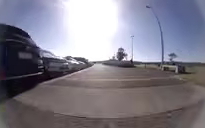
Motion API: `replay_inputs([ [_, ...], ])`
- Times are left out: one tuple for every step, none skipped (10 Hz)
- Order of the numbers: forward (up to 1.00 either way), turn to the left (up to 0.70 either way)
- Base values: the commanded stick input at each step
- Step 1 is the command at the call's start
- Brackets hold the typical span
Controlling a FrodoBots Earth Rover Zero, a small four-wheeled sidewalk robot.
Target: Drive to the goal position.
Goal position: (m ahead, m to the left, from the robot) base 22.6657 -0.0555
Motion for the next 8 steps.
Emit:
replay_inputs([
  [1.0,0.0],
  [1.0,0.0],
  [1.0,0.0],
  [1.0,0.0],
  [1.0,0.0],
  [1.0,0.0],
  [1.0,0.0],
  [1.0,0.0],
])
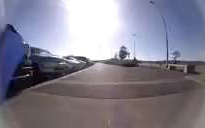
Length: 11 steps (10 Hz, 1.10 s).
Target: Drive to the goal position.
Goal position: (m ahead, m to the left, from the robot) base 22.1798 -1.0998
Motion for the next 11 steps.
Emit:
replay_inputs([
  [1.0,0.0],
  [1.0,0.0],
  [1.0,0.0],
  [1.0,0.0],
  [1.0,0.0],
  [1.0,0.0],
  [1.0,0.0],
  [1.0,0.0],
  [1.0,0.0],
  [1.0,0.0],
  [1.0,0.0],
])
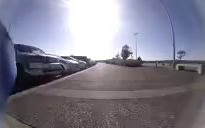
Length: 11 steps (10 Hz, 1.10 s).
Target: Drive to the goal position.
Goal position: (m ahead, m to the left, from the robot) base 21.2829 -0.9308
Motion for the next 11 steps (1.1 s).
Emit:
replay_inputs([
  [1.0,0.0],
  [1.0,0.0],
  [1.0,0.0],
  [1.0,0.0],
  [1.0,0.0],
  [1.0,0.0],
  [1.0,0.0],
  [1.0,0.0],
  [1.0,-0.4],
  [1.0,-0.4],
  [1.0,-0.4],
])
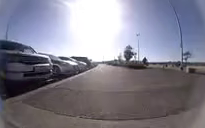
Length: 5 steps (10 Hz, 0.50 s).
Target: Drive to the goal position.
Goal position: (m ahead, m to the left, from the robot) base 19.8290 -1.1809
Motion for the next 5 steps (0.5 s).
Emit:
replay_inputs([
  [1.0,0.0],
  [1.0,0.0],
  [1.0,0.0],
  [1.0,0.0],
  [1.0,0.0],
])
